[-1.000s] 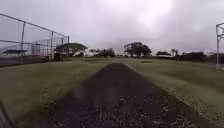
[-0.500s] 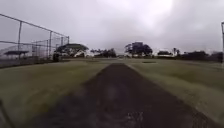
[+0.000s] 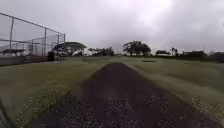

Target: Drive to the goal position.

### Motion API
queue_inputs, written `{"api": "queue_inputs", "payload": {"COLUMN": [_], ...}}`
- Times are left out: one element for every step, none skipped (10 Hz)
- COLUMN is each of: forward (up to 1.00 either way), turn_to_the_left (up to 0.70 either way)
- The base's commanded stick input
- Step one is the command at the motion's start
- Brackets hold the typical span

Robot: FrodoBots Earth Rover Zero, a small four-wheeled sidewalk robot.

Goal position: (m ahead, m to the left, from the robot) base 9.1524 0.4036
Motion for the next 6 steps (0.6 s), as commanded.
{"api": "queue_inputs", "payload": {"forward": [1.0, 1.0, 1.0, 1.0, 1.0, 1.0], "turn_to_the_left": [-0.01, -0.12, -0.37, -0.26, -0.08, 0.0]}}
